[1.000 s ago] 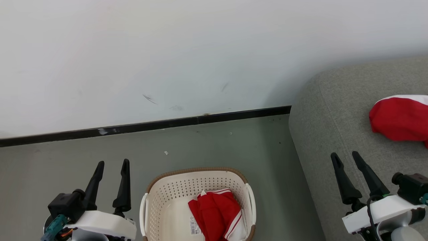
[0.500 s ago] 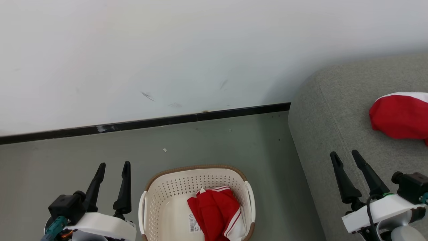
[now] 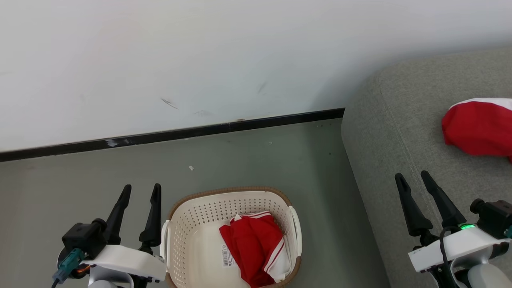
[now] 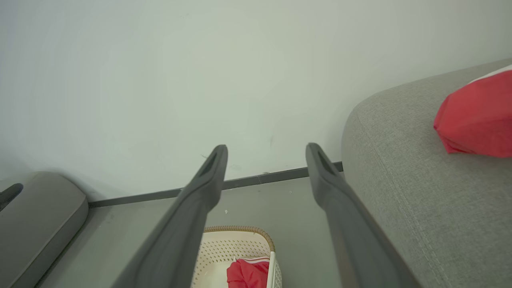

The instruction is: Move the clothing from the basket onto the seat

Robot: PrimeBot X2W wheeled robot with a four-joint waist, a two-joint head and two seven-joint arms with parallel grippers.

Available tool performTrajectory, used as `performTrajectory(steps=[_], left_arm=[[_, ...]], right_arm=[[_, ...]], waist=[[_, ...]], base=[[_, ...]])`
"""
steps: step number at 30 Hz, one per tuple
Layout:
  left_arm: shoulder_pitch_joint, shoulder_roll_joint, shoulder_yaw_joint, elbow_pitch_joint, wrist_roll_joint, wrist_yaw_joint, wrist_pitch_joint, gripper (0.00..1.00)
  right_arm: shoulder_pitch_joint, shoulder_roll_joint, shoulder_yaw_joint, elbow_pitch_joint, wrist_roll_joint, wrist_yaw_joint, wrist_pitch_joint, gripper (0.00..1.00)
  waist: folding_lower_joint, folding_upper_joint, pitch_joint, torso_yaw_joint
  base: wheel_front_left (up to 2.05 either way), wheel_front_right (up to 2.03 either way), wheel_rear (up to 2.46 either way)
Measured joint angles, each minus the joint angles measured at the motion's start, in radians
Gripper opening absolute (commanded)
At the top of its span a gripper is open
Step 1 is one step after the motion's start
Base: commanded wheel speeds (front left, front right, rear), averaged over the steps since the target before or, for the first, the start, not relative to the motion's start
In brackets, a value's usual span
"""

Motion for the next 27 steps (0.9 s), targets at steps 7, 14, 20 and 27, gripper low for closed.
performTrajectory(steps=[7, 14, 20, 27], left_arm=[[-0.026, -0.004, -0.012, 0.024, 0.007, -0.009, 0.0, 1.0], [-0.056, -0.007, -0.03, 0.046, 0.015, -0.021, 0.0, 1.0], [-0.079, -0.007, -0.05, 0.064, 0.02, -0.03, 0.0, 1.0], [-0.119, -0.007, -0.076, 0.091, 0.044, -0.035, 0.0, 1.0]], right_arm=[[-0.022, 0.001, -0.005, -0.008, 0.0, 0.0, 0.0, 1.0], [-0.036, 0.001, -0.007, -0.015, 0.0, 0.0, 0.0, 1.0], [-0.037, 0.002, -0.015, -0.032, 0.0, 0.0, 0.0, 1.0], [-0.071, 0.009, -0.031, -0.047, 0.001, 0.0, 0.0, 1.0]], waist=[[0.0, 0.0, 0.033, -0.01], [0.0, 0.0, 0.07, -0.02], [0.0, 0.0, 0.108, -0.03], [0.0, 0.0, 0.157, -0.044]], base=[[0.0, 0.0, 0.0], [0.0, 0.0, 0.0], [0.0, 0.0, 0.0], [0.0, 0.0, 0.0]])
